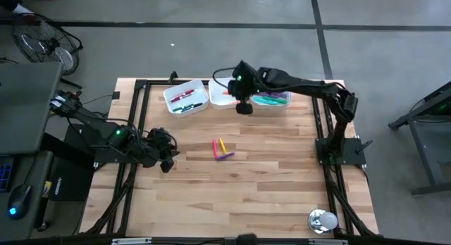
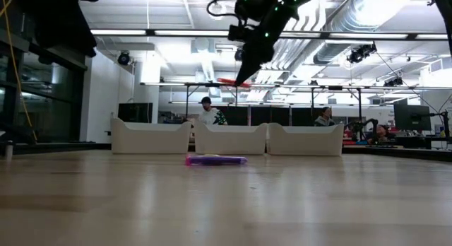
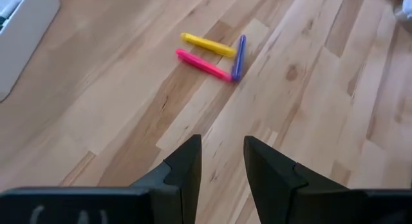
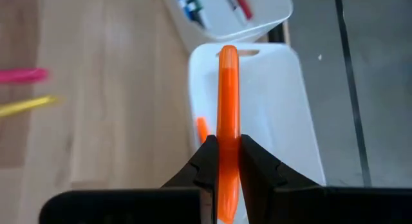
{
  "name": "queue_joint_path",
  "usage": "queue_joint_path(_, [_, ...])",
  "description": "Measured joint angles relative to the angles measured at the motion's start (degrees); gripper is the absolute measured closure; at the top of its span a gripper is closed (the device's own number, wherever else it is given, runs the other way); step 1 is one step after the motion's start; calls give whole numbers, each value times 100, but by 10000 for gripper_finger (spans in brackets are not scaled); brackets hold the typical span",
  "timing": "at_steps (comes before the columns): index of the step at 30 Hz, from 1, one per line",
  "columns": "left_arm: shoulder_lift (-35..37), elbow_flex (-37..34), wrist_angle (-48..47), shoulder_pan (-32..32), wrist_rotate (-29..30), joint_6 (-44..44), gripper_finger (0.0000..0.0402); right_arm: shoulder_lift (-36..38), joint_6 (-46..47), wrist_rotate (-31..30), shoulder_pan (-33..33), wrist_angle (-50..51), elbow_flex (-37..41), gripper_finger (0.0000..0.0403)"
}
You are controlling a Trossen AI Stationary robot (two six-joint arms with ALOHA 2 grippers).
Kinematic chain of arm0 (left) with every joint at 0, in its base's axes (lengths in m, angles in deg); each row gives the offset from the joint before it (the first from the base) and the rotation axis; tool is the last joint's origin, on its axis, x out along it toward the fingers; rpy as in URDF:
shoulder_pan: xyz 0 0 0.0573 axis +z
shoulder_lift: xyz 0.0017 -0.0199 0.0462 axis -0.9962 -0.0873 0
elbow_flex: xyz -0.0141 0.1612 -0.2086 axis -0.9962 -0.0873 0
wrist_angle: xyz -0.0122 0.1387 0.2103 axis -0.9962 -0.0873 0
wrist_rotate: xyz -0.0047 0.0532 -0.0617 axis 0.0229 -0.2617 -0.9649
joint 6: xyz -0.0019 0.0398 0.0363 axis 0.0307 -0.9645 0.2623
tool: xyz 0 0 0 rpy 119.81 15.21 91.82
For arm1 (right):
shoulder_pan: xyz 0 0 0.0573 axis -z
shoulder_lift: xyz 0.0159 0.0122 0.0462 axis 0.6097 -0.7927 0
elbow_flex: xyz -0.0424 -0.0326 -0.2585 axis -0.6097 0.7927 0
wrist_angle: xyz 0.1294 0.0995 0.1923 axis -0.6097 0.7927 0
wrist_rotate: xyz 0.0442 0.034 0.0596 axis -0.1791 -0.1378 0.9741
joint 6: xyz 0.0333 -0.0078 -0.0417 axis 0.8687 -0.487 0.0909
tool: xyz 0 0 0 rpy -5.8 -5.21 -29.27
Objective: Pick & Place Markers
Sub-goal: Put the orange pen into the middle white bin
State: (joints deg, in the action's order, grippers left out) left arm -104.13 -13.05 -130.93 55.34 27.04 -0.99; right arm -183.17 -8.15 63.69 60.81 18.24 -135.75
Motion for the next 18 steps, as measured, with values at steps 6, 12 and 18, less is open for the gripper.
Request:
queue_joint_path(6, [0, 0, 317, 0, 106, 46, 286, -369, -154, 533, 480, -543, 0, 374])
queue_joint_path(12, [-108, 0, 583, 2, 210, 65, 286, -873, -441, 791, 728, -814, 0, 374])
queue_joint_path(18, [-300, 0, 674, 2, 229, 348, 286, -1223, -473, 1032, 875, -861, 0, 374])
